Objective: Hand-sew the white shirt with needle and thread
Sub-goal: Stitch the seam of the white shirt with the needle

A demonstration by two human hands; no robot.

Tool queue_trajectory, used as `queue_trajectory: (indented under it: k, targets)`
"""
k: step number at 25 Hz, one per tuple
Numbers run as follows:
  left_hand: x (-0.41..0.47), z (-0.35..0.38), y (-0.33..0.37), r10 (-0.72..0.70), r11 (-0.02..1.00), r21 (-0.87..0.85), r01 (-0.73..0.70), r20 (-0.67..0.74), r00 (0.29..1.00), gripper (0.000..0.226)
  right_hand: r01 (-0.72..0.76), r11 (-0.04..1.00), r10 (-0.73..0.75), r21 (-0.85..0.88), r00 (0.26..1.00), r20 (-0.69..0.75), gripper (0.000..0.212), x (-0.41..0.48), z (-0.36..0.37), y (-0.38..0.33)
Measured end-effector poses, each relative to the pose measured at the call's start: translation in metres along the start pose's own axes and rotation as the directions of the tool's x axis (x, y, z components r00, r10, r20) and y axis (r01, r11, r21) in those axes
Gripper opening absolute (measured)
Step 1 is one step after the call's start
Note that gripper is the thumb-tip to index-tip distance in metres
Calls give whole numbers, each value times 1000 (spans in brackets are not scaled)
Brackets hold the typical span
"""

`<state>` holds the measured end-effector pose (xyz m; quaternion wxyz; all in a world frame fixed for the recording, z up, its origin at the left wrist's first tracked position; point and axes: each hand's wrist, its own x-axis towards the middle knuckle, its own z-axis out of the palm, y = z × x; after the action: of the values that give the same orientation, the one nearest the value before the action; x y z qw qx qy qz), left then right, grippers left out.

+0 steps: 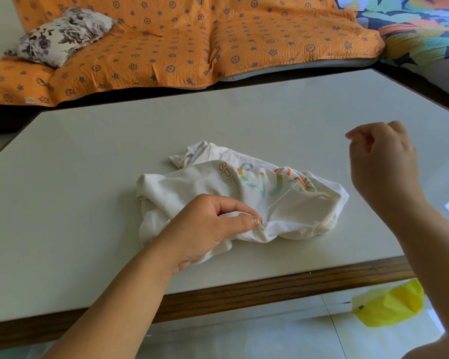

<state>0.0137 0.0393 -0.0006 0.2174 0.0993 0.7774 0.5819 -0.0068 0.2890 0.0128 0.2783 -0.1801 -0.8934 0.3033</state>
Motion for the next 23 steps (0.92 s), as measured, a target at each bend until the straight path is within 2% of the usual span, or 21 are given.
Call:
queue_trajectory:
  k: [3, 6, 7, 9, 10, 11, 12, 13, 14, 15, 16, 17, 18, 19, 20, 21, 23]
  targets:
    - [1, -1, -1, -5, 1000, 21, 5, 5, 1000, 14, -32, 999, 32, 9, 999, 35, 33, 3, -2, 0]
    - [1, -1, -3, -3, 999, 49, 4, -17, 1000, 12, 17, 1000, -19, 11, 985, 172, 34, -4, 2, -7]
    - [1, -2, -3, 3, 999, 48, -2, -33, 999, 10, 47, 998, -51, 29, 985, 165, 35, -8, 1, -9]
    - [2, -2, -3, 27, 999, 45, -24, -63, 998, 8, 65, 986, -80, 156, 993, 89, 33, -19, -3, -17]
    - [3, -2, -4, 40, 999, 32, -37, -77, 996, 7, 17, 951, -49, 310, 994, 97, 32, -27, -7, -21]
    - [3, -1, -4, 50, 999, 10, -49, -91, 995, 7, -80, 860, -17, 504, 982, 186, 32, -36, -10, -26]
    - [3, 0, -4, 58, 998, -14, -60, -103, 993, 9, -229, 696, -18, 680, 942, 335, 33, -47, -12, -33]
    - [3, 0, -4, 67, 997, -37, -71, -113, 991, 12, -407, 510, -44, 758, 867, 496, 36, -56, -13, -38]
    - [3, 1, -4, 77, 995, -49, -83, -119, 990, 13, -552, 377, -80, 744, 781, 620, 36, -62, -13, -41]
    - [3, 2, -4, 90, 994, -47, -96, -124, 988, 12, -639, 342, -99, 690, 705, 702, 33, -64, -13, -42]
    - [3, 2, -4, 103, 994, -32, -107, -128, 986, 9, -663, 407, -87, 628, 657, 749, 27, -63, -12, -40]
    - [4, 1, -5, 113, 993, -12, -115, -136, 984, 8, -612, 567, -53, 552, 642, 765, 23, -58, -13, -37]
    - [4, 0, -6, 119, 993, 4, -120, -150, 982, 8, -470, 772, -22, 428, 653, 757, 20, -53, -14, -34]
    - [5, -1, -8, 121, 993, 15, -120, -170, 978, 8, -304, 910, -2, 283, 678, 735, 21, -47, -16, -31]
    - [6, -3, -10, 118, 993, 23, -116, -194, 974, 8, -202, 960, 6, 194, 706, 708, 25, -42, -18, -29]
    - [8, -5, -12, 111, 994, 28, -108, -220, 969, 8, -183, 965, 6, 187, 728, 686, 28, -38, -21, -29]
    - [11, -8, -15, 92, 996, 33, -86, -266, 960, 8, -280, 909, 3, 309, 744, 668, 29, -31, -26, -29]
